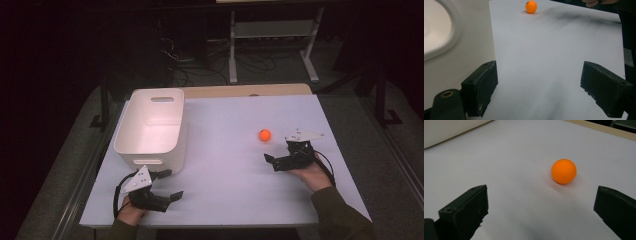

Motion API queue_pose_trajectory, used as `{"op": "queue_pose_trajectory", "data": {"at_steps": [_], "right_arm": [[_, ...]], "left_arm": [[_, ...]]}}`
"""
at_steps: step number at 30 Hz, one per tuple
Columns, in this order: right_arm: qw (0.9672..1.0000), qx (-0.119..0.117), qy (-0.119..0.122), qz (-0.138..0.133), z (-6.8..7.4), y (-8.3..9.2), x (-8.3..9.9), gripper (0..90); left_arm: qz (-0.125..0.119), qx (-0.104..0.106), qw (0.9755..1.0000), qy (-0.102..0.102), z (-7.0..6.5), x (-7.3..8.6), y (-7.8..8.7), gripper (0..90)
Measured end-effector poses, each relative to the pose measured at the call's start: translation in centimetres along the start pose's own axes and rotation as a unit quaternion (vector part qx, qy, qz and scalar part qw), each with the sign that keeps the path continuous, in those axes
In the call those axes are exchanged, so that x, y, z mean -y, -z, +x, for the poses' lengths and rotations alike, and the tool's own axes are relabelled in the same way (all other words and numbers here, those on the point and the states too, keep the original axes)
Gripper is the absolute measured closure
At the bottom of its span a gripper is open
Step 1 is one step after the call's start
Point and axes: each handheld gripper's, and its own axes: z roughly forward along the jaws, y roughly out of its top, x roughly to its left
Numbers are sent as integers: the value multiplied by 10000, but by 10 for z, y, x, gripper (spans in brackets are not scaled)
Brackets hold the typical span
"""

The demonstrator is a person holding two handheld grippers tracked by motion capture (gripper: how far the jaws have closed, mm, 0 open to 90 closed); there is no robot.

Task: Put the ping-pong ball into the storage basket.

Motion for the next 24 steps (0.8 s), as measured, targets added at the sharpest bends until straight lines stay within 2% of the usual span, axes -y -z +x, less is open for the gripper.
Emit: {"op": "queue_pose_trajectory", "data": {"at_steps": [24], "right_arm": [[9999,40,-118,73,-11,-9,1,0]], "left_arm": [[-5,-1,10000,17,0,0,0,141]]}}
